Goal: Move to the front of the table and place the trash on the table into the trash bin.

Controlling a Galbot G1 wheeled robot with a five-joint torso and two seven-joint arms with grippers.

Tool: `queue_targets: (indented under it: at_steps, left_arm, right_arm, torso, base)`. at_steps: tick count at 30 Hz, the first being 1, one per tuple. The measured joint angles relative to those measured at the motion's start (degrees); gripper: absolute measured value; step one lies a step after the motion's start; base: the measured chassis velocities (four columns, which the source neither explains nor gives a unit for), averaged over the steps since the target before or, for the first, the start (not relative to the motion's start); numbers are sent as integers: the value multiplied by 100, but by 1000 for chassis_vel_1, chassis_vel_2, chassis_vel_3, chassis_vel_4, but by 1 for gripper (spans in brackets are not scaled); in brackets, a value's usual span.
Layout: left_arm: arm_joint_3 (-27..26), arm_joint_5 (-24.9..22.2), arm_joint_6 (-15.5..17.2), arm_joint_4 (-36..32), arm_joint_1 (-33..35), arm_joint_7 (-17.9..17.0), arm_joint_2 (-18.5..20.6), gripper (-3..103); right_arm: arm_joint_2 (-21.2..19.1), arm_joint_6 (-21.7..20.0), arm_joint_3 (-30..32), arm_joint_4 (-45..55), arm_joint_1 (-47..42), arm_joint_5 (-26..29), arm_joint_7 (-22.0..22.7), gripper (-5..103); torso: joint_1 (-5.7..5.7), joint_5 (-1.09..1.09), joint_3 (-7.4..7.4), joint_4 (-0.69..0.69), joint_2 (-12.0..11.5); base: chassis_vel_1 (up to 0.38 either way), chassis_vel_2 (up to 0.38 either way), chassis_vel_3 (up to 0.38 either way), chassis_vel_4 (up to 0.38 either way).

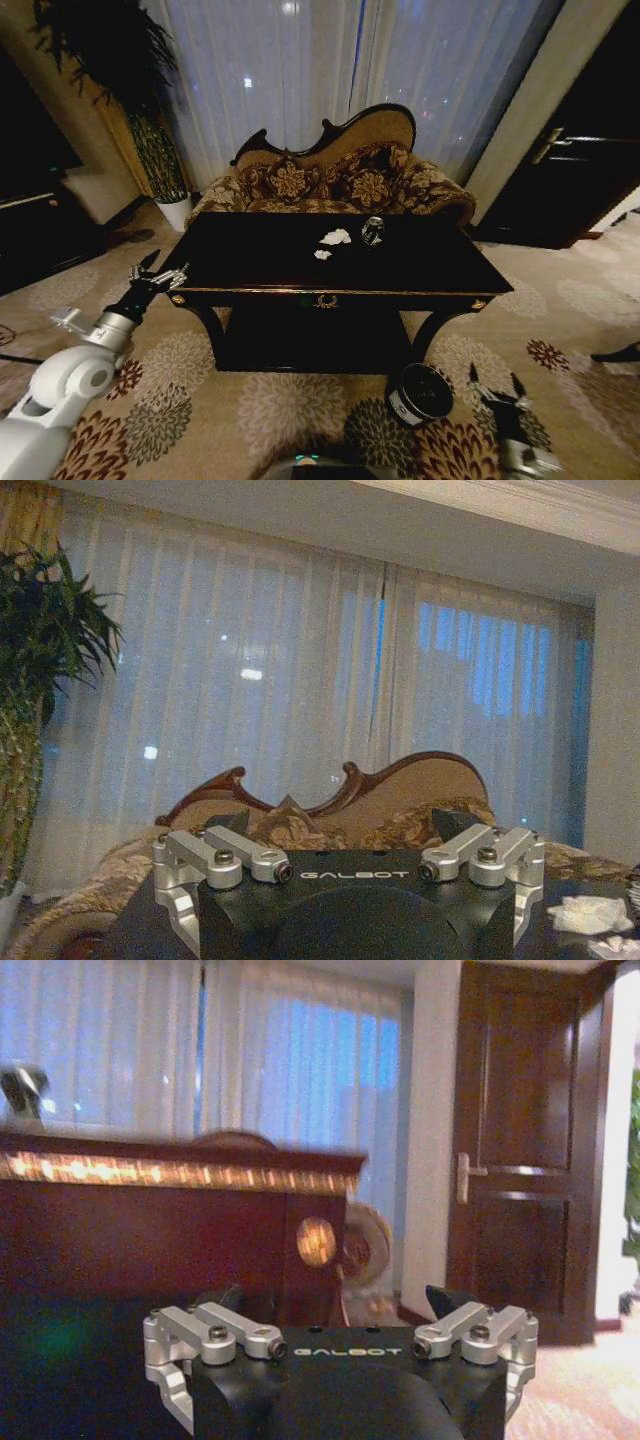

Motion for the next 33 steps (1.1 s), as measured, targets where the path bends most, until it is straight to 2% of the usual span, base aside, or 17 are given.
queue_targets:
  at_steps: [11,19,21,24,27,33]
  left_arm:
    - [-27,240,-9,-50,102,-38,-35,100]
    - [-27,291,-9,-50,106,-60,-38,100]
    - [-27,291,-8,-50,106,-61,-38,100]
    - [-27,292,-7,-50,106,-62,-38,100]
    - [-27,292,-6,-49,106,-65,-38,100]
    - [-27,291,-3,-48,105,-66,-38,100]
  right_arm:
    - [-191,-323,302,1445,-473,113,159,100]
    - [-387,-641,323,1927,-527,31,369,100]
    - [-563,-961,339,2226,-464,-104,580,100]
    - [-740,-1173,337,2422,-420,-164,695,100]
    - [-1137,-1584,206,2788,-208,-195,880,100]
    - [-1618,-1963,-177,2924,226,-197,1000,100]
  torso:
    - [0,0,0,2,0]
    - [0,0,0,1,-1]
    - [0,0,0,1,-1]
    - [1,0,0,1,-1]
    - [1,0,0,1,-2]
    - [1,1,1,2,-1]
  base:
    - [0,0,0,0]
    - [0,0,0,0]
    - [0,0,0,0]
    - [0,0,0,0]
    - [0,0,0,0]
    - [0,0,0,0]
